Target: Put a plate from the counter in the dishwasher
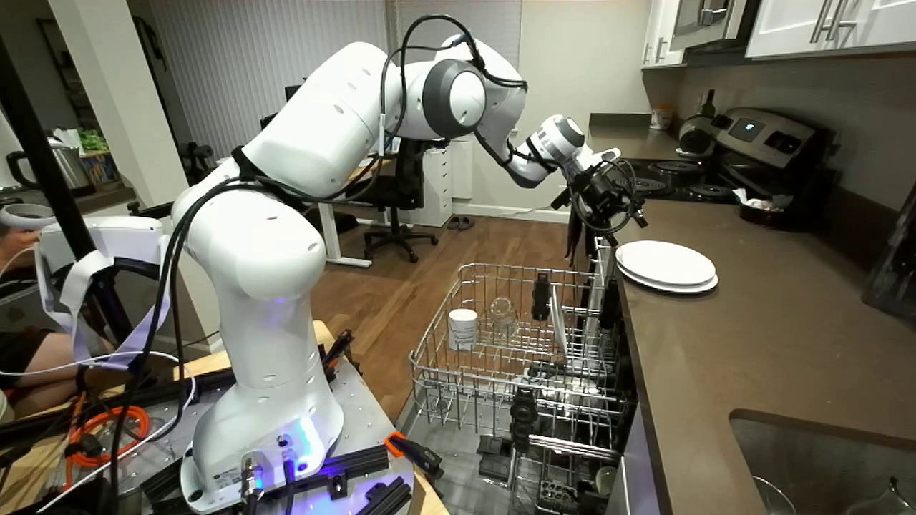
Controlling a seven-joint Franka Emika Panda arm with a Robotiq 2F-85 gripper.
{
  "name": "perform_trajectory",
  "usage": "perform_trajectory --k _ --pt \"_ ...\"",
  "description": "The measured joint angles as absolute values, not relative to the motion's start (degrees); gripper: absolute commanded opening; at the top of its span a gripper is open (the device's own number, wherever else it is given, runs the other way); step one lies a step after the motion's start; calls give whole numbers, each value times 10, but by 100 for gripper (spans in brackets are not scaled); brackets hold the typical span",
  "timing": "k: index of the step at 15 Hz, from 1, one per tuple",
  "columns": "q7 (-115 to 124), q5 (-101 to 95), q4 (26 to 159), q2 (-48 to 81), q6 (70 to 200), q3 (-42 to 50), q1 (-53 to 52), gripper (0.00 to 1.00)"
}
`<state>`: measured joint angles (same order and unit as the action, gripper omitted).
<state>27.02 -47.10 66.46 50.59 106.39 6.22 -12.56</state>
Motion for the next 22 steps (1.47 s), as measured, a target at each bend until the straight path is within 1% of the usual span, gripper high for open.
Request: perform_trajectory --k 1,2,3,7,8,9,10,11,12,13,14,15,18,20,22 --pt "272 -467 659 510 1062 62 -125 100" --pt "274 -462 653 513 1061 62 -125 78" --pt "276 -457 649 516 1060 63 -125 74" --pt "277 -442 636 525 1060 66 -124 47" --pt "277 -439 633 528 1060 67 -124 45" --pt "277 -435 631 530 1060 68 -124 47" --pt "277 -431 629 532 1060 69 -124 55" --pt "277 -428 627 534 1060 70 -124 56" --pt "277 -426 624 537 1060 70 -124 61" --pt "277 -424 621 539 1060 71 -124 46" --pt "277 -423 618 542 1060 71 -124 34" --pt "277 -422 616 544 1060 72 -124 34" --pt "277 -418 608 550 1060 72 -124 12" --pt "277 -416 602 555 1061 72 -125 7" --pt "277 -410 599 557 1061 72 -125 4"
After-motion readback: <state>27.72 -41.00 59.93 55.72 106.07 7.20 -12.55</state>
